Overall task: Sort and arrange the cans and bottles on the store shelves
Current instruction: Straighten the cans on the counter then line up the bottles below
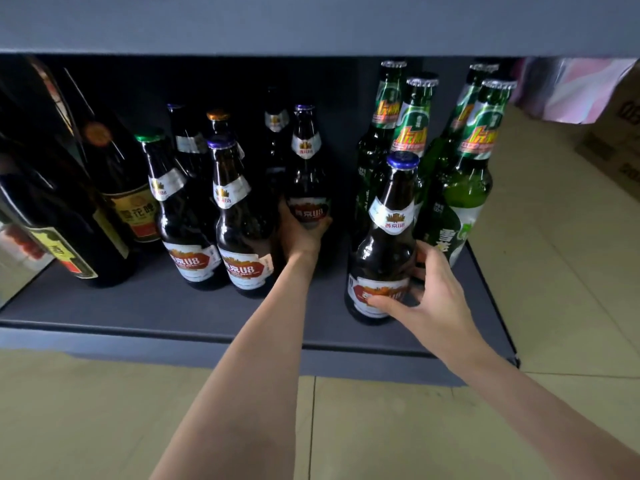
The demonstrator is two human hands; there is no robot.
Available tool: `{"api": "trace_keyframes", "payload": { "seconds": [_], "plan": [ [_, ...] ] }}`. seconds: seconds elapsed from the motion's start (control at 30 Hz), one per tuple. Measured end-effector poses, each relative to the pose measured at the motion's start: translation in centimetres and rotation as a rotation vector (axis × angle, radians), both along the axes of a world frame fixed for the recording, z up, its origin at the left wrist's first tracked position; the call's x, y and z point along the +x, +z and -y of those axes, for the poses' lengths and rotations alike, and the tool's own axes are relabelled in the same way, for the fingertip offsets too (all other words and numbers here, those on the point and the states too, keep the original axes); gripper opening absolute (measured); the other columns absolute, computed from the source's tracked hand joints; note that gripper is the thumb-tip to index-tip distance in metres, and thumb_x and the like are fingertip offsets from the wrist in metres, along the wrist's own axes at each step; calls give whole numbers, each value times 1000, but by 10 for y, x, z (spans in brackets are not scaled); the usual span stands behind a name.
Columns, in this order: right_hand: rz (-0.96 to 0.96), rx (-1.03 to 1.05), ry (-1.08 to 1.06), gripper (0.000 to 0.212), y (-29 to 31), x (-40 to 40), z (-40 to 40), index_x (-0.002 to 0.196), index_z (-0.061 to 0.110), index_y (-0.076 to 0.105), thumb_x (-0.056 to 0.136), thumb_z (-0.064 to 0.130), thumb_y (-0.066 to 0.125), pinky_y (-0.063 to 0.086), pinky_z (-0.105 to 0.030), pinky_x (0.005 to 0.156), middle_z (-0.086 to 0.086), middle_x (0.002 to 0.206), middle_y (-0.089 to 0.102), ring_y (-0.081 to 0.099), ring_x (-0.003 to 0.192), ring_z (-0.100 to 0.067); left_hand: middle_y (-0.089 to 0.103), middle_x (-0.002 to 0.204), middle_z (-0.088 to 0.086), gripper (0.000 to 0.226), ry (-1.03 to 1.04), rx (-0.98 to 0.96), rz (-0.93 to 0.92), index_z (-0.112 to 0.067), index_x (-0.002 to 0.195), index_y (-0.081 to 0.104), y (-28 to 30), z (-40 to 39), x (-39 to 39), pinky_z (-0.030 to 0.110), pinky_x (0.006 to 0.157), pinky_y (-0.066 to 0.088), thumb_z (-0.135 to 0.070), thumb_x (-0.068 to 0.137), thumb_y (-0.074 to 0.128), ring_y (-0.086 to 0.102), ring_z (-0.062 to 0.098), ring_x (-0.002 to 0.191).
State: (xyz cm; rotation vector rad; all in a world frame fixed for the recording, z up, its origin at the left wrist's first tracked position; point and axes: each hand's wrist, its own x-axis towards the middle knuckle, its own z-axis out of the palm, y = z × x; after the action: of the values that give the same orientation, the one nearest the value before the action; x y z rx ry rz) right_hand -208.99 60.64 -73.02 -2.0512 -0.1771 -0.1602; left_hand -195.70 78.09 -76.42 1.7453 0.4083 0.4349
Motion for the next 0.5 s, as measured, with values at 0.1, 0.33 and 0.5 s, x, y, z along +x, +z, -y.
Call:
{"api": "trace_keyframes", "payload": {
  "seconds": [0.1, 0.33, 0.5],
  "plan": [
    [10, 9, -2, 81, -1, -1, -1, 134, 25, 35, 67, 27, 82, 47, -34, 99, 9, 129, 45, 48, 118, -6, 44, 139, 7, 95, -31, -8, 0, -22, 143, 24, 1, 0, -4, 39, 109, 33, -18, 67, 81, 42, 22, 128],
    [-10, 9, -11, 84, -1, -4, 0, 135, 26, 35, 66, 27, 83, 46, -38, 100, 8, 130, 45, 48, 119, -8, 44, 140, 8, 96, -155, -12, -65, -23, 146, 18, 12, 9, -16, 36, 108, 34, -10, 71, 78, 42, 24, 127],
    [-16, 3, -17, 84, -1, -5, -1, 134, 25, 35, 66, 25, 84, 45, -37, 101, 8, 130, 46, 49, 119, -9, 43, 140, 8, 98, -160, -19, -98, -24, 146, 18, 18, 12, -16, 36, 108, 33, -10, 71, 78, 41, 25, 128]
  ]
}}
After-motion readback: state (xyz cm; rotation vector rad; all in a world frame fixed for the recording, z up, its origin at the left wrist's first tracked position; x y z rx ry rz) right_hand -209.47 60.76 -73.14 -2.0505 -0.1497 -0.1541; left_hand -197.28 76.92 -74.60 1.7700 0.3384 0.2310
